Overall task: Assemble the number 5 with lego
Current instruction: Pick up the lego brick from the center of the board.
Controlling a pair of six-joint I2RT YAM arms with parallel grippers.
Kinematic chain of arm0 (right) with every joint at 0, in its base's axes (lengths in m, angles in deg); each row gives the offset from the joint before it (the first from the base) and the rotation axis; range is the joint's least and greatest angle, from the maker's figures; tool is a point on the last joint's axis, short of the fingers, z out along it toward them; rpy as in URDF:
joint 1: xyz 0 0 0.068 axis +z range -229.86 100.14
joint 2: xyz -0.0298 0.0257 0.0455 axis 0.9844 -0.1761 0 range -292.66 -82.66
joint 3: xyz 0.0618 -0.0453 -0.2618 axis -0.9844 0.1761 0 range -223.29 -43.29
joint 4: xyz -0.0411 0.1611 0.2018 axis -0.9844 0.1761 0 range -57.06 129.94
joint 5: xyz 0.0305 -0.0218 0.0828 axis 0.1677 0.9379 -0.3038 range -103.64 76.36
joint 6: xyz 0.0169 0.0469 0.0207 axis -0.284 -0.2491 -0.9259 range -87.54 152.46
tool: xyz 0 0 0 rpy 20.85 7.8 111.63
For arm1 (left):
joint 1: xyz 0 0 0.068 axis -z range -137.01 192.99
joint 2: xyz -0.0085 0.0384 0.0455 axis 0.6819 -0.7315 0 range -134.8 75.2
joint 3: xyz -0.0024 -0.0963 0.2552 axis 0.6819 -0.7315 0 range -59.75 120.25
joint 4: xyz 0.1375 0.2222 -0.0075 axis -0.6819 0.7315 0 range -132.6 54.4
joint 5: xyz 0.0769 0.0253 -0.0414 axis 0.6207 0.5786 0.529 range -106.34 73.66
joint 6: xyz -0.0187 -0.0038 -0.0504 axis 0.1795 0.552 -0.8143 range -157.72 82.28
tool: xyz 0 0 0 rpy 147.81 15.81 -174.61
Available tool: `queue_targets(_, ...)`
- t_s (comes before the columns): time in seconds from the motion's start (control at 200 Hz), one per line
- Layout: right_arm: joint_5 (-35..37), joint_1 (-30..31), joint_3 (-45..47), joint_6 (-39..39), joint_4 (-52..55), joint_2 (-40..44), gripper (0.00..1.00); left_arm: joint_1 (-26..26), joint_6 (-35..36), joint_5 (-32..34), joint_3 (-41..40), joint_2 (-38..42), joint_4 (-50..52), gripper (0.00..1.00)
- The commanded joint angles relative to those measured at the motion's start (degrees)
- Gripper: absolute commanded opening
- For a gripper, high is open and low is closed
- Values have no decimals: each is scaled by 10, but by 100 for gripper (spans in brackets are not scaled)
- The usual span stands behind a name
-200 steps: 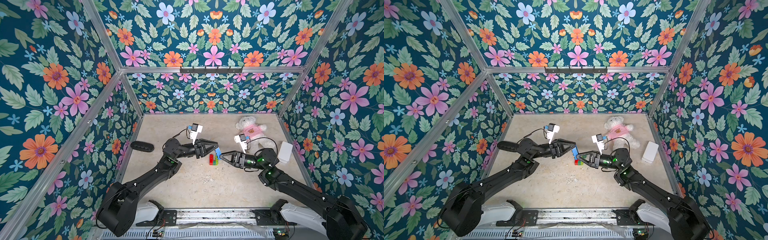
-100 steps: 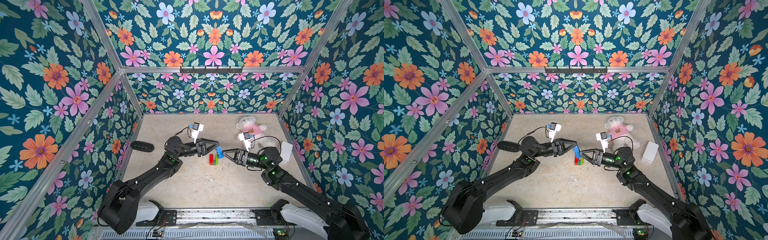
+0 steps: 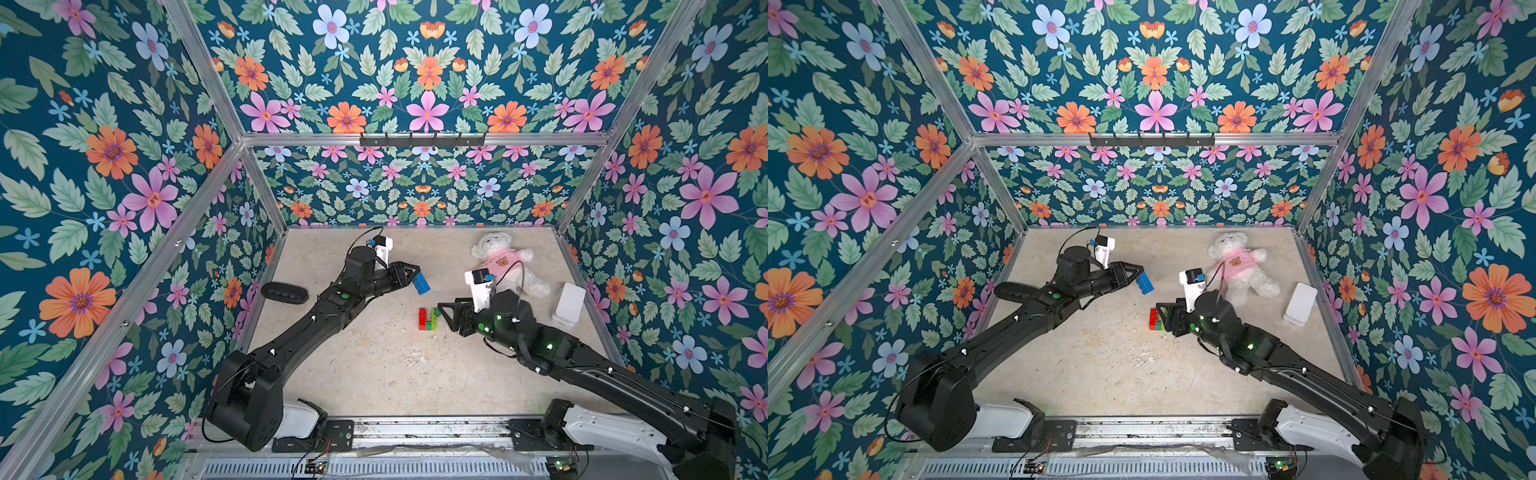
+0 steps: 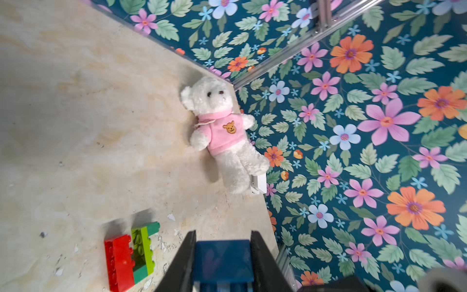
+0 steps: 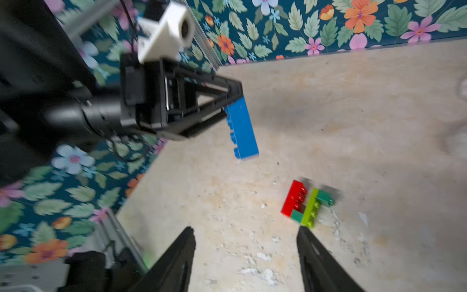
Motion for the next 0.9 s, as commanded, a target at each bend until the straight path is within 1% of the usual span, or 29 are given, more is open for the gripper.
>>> queue_targets(0.0,236,66,-2,94,19,-29,68,0,-3,39,19,3,76,0)
queue_targets(0.09,309,122,4,145,-34,-52,69,0,-3,50,23,13,95,1)
queue_targets(0.14,347,144,6,176,-63,-70,70,0,-3,53,22,20,103,1)
queue_targets(0.32,380,169,-28,241,-109,-148,70,0,-6,55,21,30,113,1)
queue_targets(0.37,410,179,-33,271,-134,-170,71,0,-7,56,21,31,113,1)
queue_targets(0.425,426,186,-44,293,-148,-192,73,0,-8,55,21,32,113,1)
queue_targets(0.475,425,189,-49,301,-154,-206,74,0,-8,54,20,33,113,1)
queue_targets(0.54,422,191,-35,333,-203,-213,78,0,-7,52,21,34,114,1)
queue_targets(0.6,418,194,-8,377,-272,-212,84,0,-7,52,21,37,115,1)
queue_targets(0.685,393,198,28,426,-355,-202,88,0,-4,51,21,39,118,1)
queue_targets(0.74,378,198,34,440,-372,-200,88,0,-3,51,20,41,121,1)
queue_targets(0.825,396,198,41,492,-417,-224,88,0,-3,52,18,45,121,1)
queue_targets(0.895,406,195,45,518,-448,-247,89,0,-5,53,15,48,119,1)
